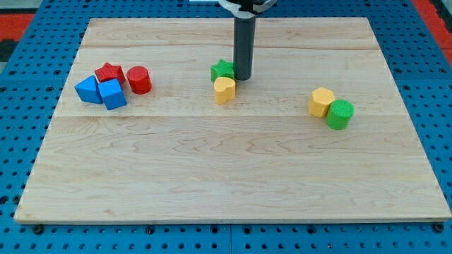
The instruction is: Slightly adjust the heart at the center
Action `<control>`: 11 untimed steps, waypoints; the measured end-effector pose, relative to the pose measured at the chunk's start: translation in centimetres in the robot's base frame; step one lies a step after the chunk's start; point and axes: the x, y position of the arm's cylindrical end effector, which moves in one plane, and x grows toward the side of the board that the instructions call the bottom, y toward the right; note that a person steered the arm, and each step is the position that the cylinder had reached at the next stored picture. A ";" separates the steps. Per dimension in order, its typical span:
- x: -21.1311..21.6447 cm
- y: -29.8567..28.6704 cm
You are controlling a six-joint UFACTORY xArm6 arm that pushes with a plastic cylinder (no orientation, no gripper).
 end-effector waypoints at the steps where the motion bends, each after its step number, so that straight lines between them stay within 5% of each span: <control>1: 0.0 -1.7; 3: 0.8 -12.0; 6: 3.9 6.9; 8: 8.6 0.1; 9: 4.1 -0.9; 11: 13.7 9.2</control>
